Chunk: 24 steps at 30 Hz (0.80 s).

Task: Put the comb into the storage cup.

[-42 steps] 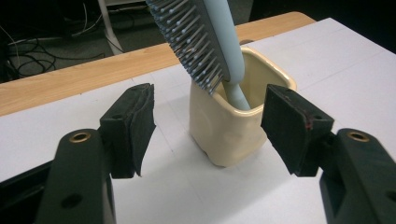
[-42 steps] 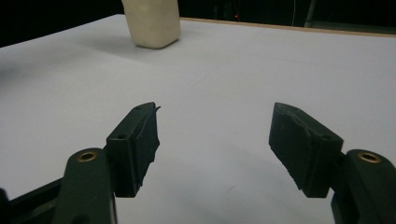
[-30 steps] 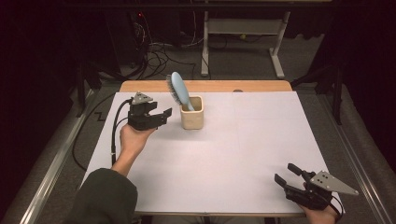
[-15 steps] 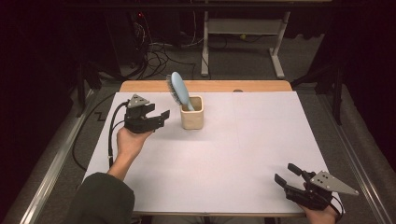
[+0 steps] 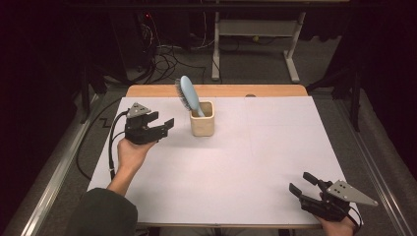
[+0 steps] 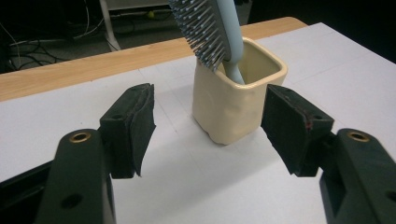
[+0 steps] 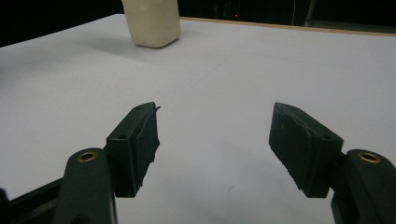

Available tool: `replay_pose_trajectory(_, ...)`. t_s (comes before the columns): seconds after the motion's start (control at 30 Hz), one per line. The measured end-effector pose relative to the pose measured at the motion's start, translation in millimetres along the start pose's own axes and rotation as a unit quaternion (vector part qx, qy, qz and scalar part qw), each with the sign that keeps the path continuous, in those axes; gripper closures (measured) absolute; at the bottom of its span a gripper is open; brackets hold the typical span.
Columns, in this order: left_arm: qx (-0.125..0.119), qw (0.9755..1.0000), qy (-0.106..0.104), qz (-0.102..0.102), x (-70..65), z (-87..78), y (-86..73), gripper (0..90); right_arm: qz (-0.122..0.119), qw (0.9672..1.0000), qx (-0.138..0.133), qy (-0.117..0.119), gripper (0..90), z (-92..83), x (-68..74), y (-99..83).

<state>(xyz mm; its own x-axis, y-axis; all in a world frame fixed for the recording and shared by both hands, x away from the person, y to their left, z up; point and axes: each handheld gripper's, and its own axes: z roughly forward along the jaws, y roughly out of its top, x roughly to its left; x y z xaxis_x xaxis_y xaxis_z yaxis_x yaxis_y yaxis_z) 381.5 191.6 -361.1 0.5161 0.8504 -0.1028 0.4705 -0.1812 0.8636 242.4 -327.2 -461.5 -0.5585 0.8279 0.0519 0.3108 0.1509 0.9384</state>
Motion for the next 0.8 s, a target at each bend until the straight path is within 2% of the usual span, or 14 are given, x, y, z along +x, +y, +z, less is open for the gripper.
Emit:
replay_pose_trajectory(0.2,-0.003,1.0,-0.004,-0.004,1.7,-4.4,-1.1,35.1,0.001,1.0,0.0,0.001,33.5,0.5,-0.1,-0.2)
replay_pose_trajectory(0.3,-0.008,0.9999,-0.007,-0.004,4.0,-7.7,-0.4,34.9,0.005,0.9999,0.009,0.0,33.3,3.2,-2.0,-0.8)
replay_pose_trajectory(0.43,0.0,1.0,-0.005,-0.006,6.1,-11.2,-4.2,34.9,0.007,1.0,-0.001,-0.001,33.6,0.4,-1.2,-0.4)
replay_pose_trajectory(0.57,-0.003,0.9999,-0.008,-0.01,5.4,-13.2,-8.7,34.9,0.006,1.0,0.002,-0.002,33.6,1.2,-0.9,-0.3)
replay_pose_trajectory(0.8,0.002,0.9999,-0.009,-0.006,5.3,-17.1,-10.4,34.1,0.006,1.0,0.0,0.001,33.7,0.7,-0.7,-0.2)
